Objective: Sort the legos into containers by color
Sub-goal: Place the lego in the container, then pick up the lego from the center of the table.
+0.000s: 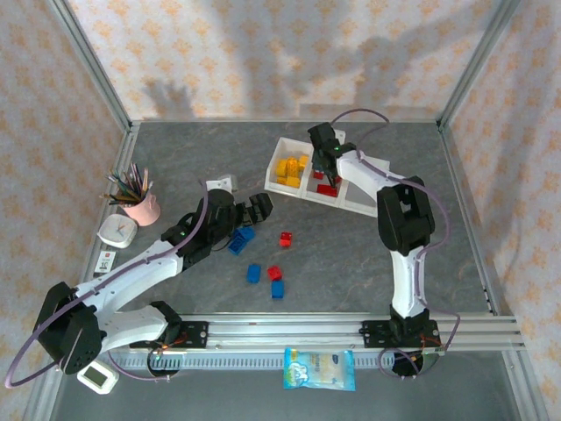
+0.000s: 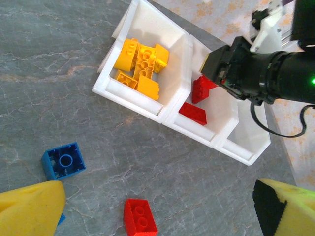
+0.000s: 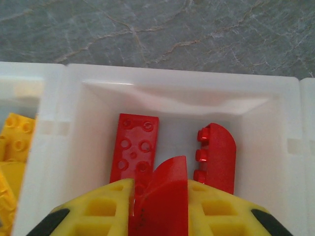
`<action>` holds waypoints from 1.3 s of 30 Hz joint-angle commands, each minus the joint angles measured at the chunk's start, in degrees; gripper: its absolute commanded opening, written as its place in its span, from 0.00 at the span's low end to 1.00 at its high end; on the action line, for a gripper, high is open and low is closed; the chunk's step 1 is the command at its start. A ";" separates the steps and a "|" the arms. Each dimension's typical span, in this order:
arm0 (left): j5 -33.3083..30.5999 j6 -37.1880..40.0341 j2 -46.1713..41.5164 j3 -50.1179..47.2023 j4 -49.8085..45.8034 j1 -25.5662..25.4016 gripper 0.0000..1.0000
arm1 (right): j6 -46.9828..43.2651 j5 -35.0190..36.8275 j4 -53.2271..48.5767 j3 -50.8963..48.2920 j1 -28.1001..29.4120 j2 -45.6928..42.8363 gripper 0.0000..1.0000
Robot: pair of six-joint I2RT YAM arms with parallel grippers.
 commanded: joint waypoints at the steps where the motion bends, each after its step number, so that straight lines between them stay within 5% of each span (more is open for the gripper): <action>1: 0.07 0.98 0.10 0.98 2.55 0.88 0.99 | -0.96 2.72 -1.26 3.10 -0.94 1.01 0.28; 10: -1.20 1.04 -2.63 -0.31 0.86 1.65 0.99 | -3.01 0.81 -2.03 1.43 1.00 -5.98 0.46; 23: -6.72 -1.56 -15.96 -6.01 -10.74 2.61 0.99 | 1.38 -6.18 -0.72 -19.63 16.04 -20.94 0.62; 30: -8.52 -4.38 -22.21 -9.79 -14.93 2.81 0.99 | 9.02 -6.44 -0.62 -25.71 24.14 -20.15 0.72; 39: -7.97 -5.67 -23.91 -12.38 -14.85 2.92 0.99 | 16.34 -5.62 0.67 -26.51 27.94 -14.26 0.76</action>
